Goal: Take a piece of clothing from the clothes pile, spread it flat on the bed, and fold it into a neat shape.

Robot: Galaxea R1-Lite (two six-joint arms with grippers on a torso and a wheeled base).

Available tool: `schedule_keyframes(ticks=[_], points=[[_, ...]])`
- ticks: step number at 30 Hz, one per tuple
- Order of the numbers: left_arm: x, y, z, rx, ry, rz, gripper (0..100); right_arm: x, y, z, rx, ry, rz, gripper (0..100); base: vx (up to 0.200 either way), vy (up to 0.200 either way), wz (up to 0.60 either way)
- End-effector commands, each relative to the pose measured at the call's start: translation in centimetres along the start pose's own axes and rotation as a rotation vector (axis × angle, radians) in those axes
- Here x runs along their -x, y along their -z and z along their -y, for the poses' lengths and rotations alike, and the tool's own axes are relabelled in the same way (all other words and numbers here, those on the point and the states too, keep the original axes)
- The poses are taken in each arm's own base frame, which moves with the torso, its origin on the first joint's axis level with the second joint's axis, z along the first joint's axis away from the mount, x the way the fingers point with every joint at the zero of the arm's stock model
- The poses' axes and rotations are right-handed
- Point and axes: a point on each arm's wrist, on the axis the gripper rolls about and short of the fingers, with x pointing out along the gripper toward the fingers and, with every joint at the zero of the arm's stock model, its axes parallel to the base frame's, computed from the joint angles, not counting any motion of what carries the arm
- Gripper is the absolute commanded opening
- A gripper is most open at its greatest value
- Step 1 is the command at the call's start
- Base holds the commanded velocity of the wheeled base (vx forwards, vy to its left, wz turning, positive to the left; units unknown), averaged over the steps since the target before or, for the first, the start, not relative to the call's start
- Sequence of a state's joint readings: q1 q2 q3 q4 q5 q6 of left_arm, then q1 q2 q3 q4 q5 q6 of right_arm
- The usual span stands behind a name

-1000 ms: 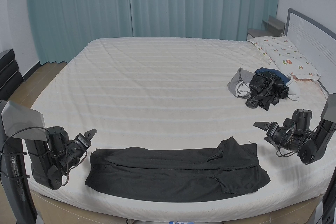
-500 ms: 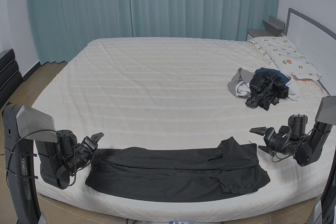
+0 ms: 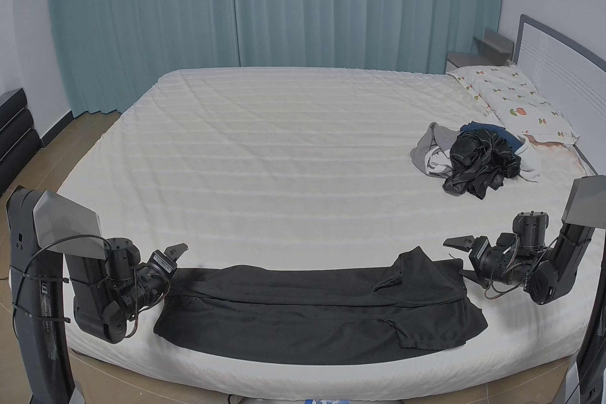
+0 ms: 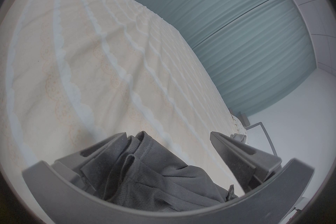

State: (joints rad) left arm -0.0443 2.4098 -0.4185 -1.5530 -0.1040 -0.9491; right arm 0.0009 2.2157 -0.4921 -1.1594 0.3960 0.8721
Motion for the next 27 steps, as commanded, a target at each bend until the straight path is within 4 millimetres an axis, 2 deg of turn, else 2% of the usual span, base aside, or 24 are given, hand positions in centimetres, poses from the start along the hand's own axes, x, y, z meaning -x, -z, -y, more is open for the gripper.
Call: schedule_keyframes(ticks=[1,27], points=[[-0.01,-0.03,0.06,-0.001,0.011,0.007,100,-0.16,0.15,0.16,-0.001,0.004,-0.007,100,0.000,0.000,0.00],[0.05,0.05,0.11,-0.002,0.010,0.005,100,-0.19,0.03,0.19,-0.003,0.002,-0.004,100,0.000,0.000,0.00]])
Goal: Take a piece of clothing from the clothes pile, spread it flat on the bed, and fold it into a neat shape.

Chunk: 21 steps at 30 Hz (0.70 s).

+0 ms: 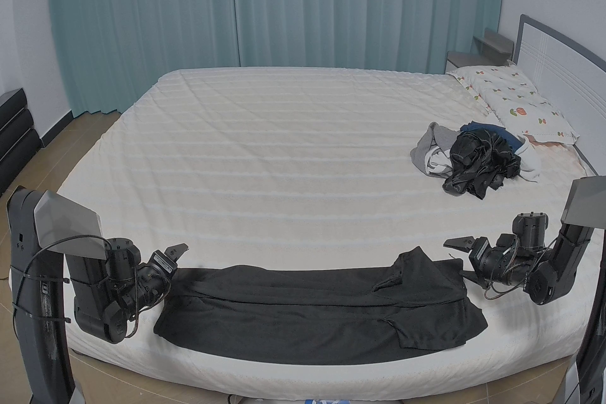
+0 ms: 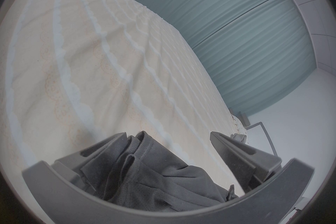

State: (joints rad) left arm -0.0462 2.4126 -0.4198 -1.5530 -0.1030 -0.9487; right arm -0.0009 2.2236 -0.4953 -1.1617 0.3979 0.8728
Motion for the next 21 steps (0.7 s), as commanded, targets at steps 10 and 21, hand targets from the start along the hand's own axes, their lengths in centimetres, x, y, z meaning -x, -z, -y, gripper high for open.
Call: schedule_keyframes(ticks=[10,21], points=[[-0.04,-0.16,0.29,-0.007,0.018,0.016,100,-0.30,0.09,0.11,0.000,0.004,-0.003,100,0.000,0.000,0.00],[0.16,0.17,0.11,-0.006,0.008,0.001,100,-0.41,0.19,0.23,0.001,0.009,-0.003,100,0.000,0.000,0.00]])
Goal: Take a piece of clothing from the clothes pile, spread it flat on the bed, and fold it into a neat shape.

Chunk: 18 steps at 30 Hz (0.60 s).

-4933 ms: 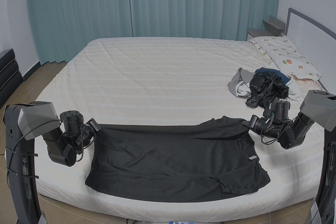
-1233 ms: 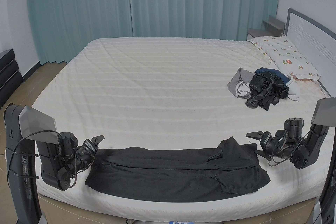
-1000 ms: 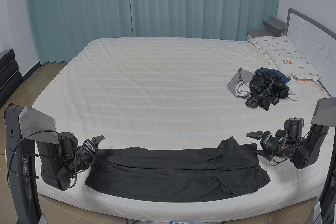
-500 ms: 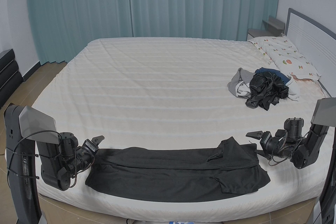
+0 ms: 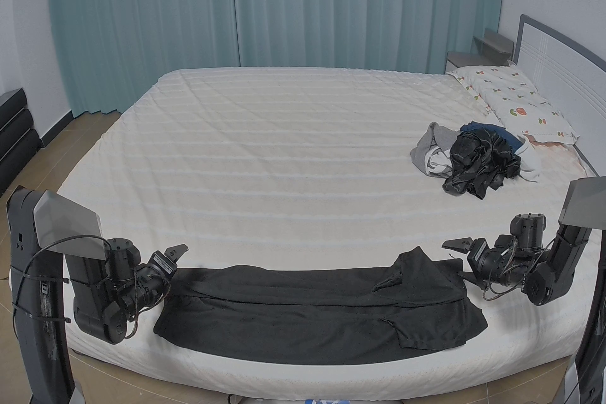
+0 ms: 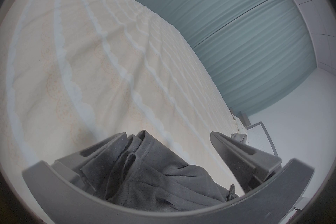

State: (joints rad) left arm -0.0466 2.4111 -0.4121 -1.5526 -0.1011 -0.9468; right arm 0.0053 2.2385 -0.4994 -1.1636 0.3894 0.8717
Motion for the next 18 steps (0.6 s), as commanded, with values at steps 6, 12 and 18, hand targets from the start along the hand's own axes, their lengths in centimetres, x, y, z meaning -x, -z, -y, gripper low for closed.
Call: schedule_keyframes(ticks=[6,12,18], points=[[0.08,0.10,0.16,-0.007,0.012,0.004,100,-0.15,0.06,0.12,0.002,0.003,-0.003,100,0.000,0.000,0.00],[0.00,-0.10,0.36,-0.015,0.021,0.012,100,-0.15,-0.01,0.13,0.004,0.003,0.000,100,0.000,0.000,0.00],[0.19,0.05,0.42,-0.061,0.019,0.007,100,-0.19,-0.07,0.08,0.006,0.001,0.002,100,0.000,0.000,0.00]])
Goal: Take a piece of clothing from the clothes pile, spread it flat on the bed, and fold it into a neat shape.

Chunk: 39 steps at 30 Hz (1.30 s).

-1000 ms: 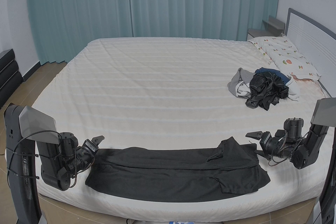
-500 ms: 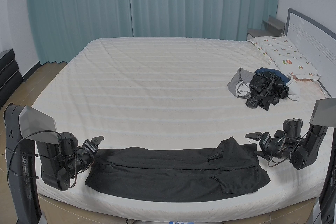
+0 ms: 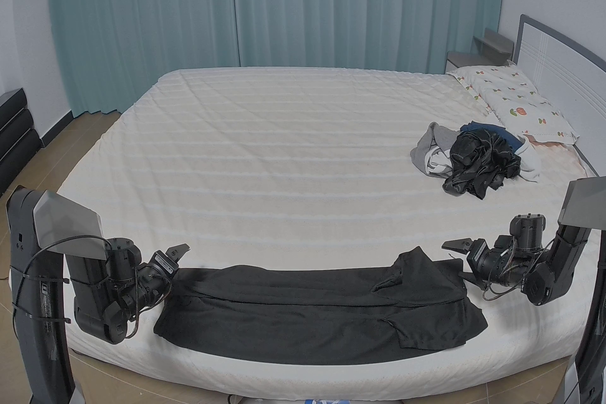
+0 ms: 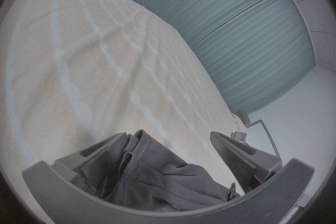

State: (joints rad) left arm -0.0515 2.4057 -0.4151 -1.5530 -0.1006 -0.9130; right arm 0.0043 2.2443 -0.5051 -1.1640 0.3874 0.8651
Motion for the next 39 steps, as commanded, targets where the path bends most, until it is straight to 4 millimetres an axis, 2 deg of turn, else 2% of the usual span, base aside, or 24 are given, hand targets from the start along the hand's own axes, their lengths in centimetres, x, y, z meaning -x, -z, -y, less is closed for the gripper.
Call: schedule_keyframes(ticks=[1,5,9,13,20,28,39], points=[[0.2,0.0,0.2,-0.024,0.010,0.005,100,0.0,0.0,0.0,0.000,0.000,-0.001,100,0.000,0.000,0.00],[0.2,-0.3,0.0,-0.115,0.002,0.017,100,-0.1,0.1,0.1,0.000,0.001,-0.004,100,0.000,0.000,0.00],[-0.4,-1.7,0.0,-0.252,0.014,0.064,100,-0.2,0.2,0.1,-0.001,0.004,-0.008,100,0.000,0.000,0.00],[-1.7,-2.3,0.6,-0.269,0.000,0.044,100,-0.2,0.1,0.1,-0.001,0.003,-0.006,100,0.000,0.000,0.00],[-1.8,-3.2,1.9,-0.320,-0.015,-0.071,100,-0.3,0.4,-0.1,0.004,0.000,-0.016,100,0.000,0.000,0.00],[-2.5,-2.8,1.7,-0.321,-0.041,-0.118,100,-0.4,0.4,-0.1,0.005,-0.001,-0.017,100,0.000,0.000,0.00],[-2.5,-2.4,1.3,-0.317,-0.075,-0.159,100,-0.4,0.5,0.0,0.005,0.001,-0.020,100,0.000,0.000,0.00]])
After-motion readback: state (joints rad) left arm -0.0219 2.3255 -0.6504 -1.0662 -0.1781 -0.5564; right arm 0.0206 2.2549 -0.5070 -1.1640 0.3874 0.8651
